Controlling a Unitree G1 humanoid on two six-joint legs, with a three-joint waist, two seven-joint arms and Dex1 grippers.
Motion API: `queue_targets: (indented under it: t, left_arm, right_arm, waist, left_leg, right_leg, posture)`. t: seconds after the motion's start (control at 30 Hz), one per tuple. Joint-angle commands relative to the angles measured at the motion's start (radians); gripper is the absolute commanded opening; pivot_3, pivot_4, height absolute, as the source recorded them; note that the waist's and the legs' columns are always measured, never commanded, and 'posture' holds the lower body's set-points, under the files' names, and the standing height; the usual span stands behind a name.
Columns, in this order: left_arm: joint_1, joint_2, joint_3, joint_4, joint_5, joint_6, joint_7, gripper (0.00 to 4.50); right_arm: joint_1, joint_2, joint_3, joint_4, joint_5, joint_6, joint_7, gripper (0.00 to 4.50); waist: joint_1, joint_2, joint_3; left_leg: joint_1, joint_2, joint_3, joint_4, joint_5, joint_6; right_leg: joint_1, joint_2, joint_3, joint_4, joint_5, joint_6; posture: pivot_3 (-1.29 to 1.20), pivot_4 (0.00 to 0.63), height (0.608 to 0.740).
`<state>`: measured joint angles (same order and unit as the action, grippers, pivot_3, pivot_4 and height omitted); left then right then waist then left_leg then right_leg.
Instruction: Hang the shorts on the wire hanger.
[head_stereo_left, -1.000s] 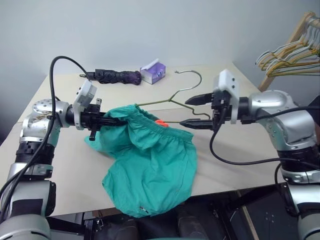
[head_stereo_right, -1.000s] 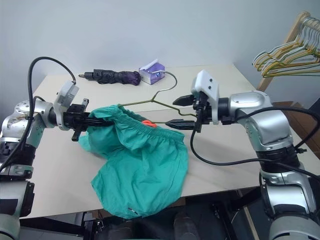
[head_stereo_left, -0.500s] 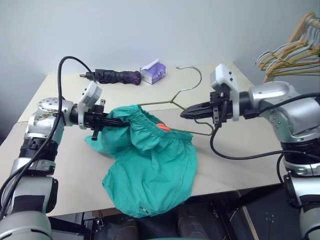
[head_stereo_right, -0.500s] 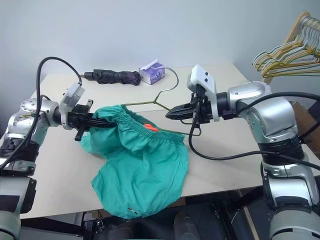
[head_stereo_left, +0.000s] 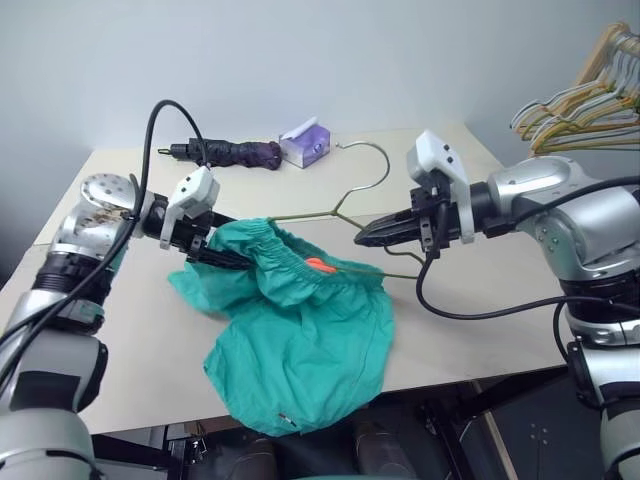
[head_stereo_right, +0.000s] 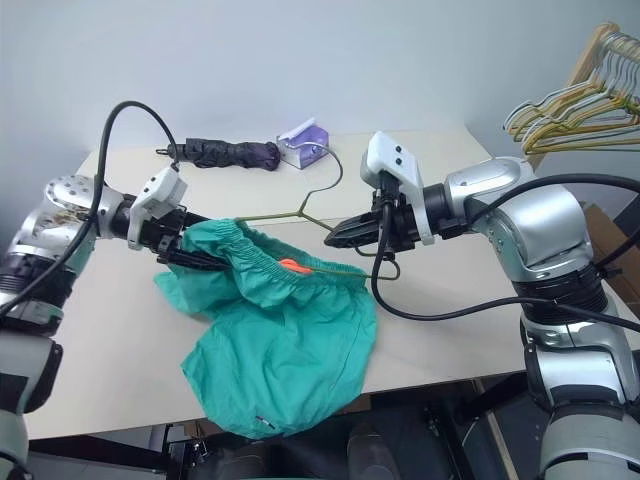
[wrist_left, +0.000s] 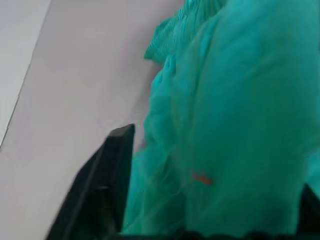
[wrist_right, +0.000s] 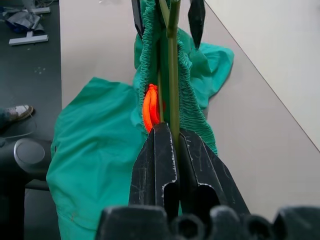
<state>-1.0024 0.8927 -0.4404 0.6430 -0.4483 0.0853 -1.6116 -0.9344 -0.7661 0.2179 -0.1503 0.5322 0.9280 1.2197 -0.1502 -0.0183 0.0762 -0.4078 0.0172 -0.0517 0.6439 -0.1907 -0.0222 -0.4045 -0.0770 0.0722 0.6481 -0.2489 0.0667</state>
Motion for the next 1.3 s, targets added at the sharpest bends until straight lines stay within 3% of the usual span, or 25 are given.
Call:
queue_targets:
  t: [0.03,0.17,0.37,0.57,0.77,0.9,1.2,1.23,1.3]
  left_arm:
    - [-0.08,0.047,-0.072,0.048,-0.023,-0.107,-0.003,4.49]
    - [-0.176,0.118,-0.245,0.051,-0.108,-0.187,-0.003,4.49]
    - [-0.29,0.128,-0.414,0.001,-0.202,-0.231,-0.003,4.49]
    - [-0.332,0.08,-0.494,-0.003,-0.143,-0.207,-0.003,4.49]
    - [-0.307,-0.018,-0.432,0.095,0.037,-0.271,-0.003,4.49]
    - [-0.295,-0.066,-0.366,0.126,0.07,-0.252,-0.003,3.33]
    - [-0.268,-0.078,-0.33,0.096,0.074,-0.222,-0.003,0.4]
    - [-0.267,-0.072,-0.335,0.089,0.069,-0.219,-0.003,0.13]
    - [-0.267,-0.062,-0.342,0.076,0.06,-0.208,-0.003,0.05]
  right_arm:
    - [-0.029,-0.004,-0.017,-0.023,0.007,-0.015,0.011,0.0]
    - [-0.033,0.002,-0.01,-0.019,0.002,-0.016,0.009,0.0]
    - [-0.046,0.009,0.002,-0.015,-0.01,-0.014,0.0,0.0]
    - [-0.049,0.011,0.006,-0.025,-0.012,-0.005,-0.005,0.0]
    - [-0.055,0.017,0.0,-0.027,-0.007,0.002,-0.01,0.0]
    - [-0.055,0.017,-0.002,-0.03,-0.005,0.007,-0.013,0.0]
    - [-0.06,0.016,-0.004,-0.03,-0.001,0.023,-0.022,0.0]
    - [-0.061,0.015,-0.004,-0.03,-0.002,0.022,-0.022,0.0]
    - [-0.062,0.014,-0.002,-0.028,-0.006,0.02,-0.021,0.0]
  waist:
    - [0.001,0.0,0.0]
    - [0.004,0.0,0.0]
    - [0.018,0.0,0.0]
    - [0.025,0.0,0.0]
    - [0.024,0.0,0.0]
    - [0.024,0.0,0.0]
    - [0.023,0.0,0.0]
    - [0.023,0.0,0.0]
    - [0.023,0.0,0.0]
  left_leg:
    - [0.0,0.0,0.0,0.0,0.0,0.0]
    - [-0.001,0.0,0.0,0.0,0.0,0.0]
    - [-0.003,0.0,0.0,0.0,0.0,0.0]
    - [-0.003,0.0,0.001,0.0,0.0,0.0]
    - [-0.003,0.0,0.0,0.001,0.0,0.0]
    - [-0.003,0.0,0.0,0.001,0.0,0.0]
    - [-0.004,0.0,0.0,0.001,0.0,0.0]
    - [-0.004,0.0,0.0,0.001,0.0,0.0]
    - [-0.004,0.0,0.0,0.001,0.0,0.0]
  right_leg:
    - [0.0,0.0,0.0,0.0,0.0,0.0]
    - [-0.001,0.0,0.0,0.0,0.0,0.0]
    - [-0.002,0.0,0.0,0.0,0.0,0.0]
    - [-0.002,0.0,0.0,0.0,0.0,0.001]
    - [-0.002,0.0,0.0,0.0,0.0,0.0]
    - [-0.002,0.0,0.0,0.0,0.0,0.0]
    - [-0.003,0.0,0.0,0.0,0.0,0.0]
    - [-0.003,0.0,0.0,0.0,0.0,0.0]
    - [-0.003,0.0,0.0,0.0,0.0,0.0]
  posture:
    - [-0.09,0.018,0.74]
    - [-0.09,0.009,0.74]
    - [-0.09,0.002,0.74]
    - [-0.11,0.0,0.74]
    - [-0.11,0.0,0.74]
    - [-0.11,0.0,0.74]
    - [-0.12,0.001,0.74]
    - [-0.12,0.002,0.74]
    - [-0.12,0.003,0.74]
